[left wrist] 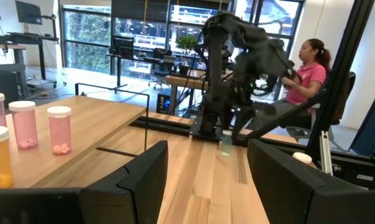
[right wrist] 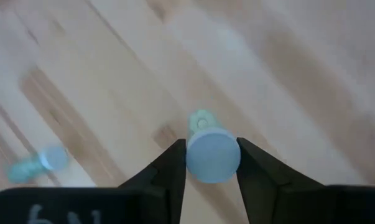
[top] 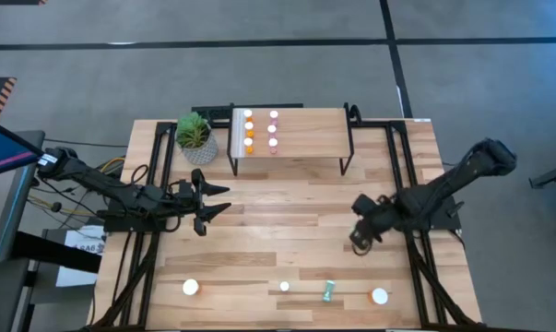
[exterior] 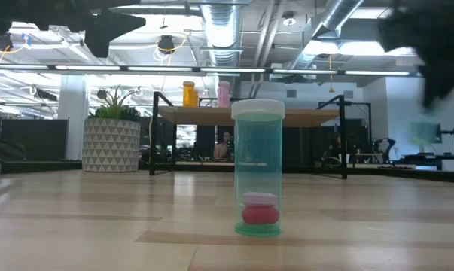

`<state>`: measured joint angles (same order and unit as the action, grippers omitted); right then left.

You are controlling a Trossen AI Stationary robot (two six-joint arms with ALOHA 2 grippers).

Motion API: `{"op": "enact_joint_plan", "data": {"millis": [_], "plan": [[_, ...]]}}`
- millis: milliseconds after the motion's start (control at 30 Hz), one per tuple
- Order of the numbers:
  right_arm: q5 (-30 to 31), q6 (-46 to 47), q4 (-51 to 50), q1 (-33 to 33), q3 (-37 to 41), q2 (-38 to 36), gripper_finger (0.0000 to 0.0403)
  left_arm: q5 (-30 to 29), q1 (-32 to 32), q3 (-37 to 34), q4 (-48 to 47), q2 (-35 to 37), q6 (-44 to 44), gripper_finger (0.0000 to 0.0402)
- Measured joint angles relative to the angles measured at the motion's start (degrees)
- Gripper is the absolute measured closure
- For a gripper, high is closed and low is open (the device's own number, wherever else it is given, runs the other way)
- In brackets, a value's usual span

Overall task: Pick and place medicine bottles onto shelf by color
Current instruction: Put the top green pill bottle on the shelf

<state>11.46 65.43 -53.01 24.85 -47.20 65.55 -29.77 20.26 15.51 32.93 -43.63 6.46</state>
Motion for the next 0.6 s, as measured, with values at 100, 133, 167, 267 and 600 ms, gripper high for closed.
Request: {"op": "enact_joint_plan", "data": {"millis": [100,133,167,267,600], "plan": [[0.64,-8.63,0.23,-5.85,-4.19,0.22,0.0259,-0.01,0.01,0.00,0.00,0.01,0.00,0.0194],[0.64,-11.69,0.35,-7.98,-5.63,0.44,0.0259,-0.01,0.01,0.00,0.00,0.01,-0.01,0.0194],[0.64,-14.66,0.55,-9.92,-6.96,0.49,0.0259,-0.01,0.01,0.00,0.00,-0.01,-0.22,0.0194],[0.68,-23.43,3.44,-16.17,-11.09,0.48,0.0260,-0.01,-0.01,0.00,-0.02,-0.01,-0.24,0.0194],[-2.05,-44.34,7.03,-34.25,-22.94,3.35,0.0255,-0.03,0.01,0.00,-0.64,0.01,-0.66,0.0194]]}}
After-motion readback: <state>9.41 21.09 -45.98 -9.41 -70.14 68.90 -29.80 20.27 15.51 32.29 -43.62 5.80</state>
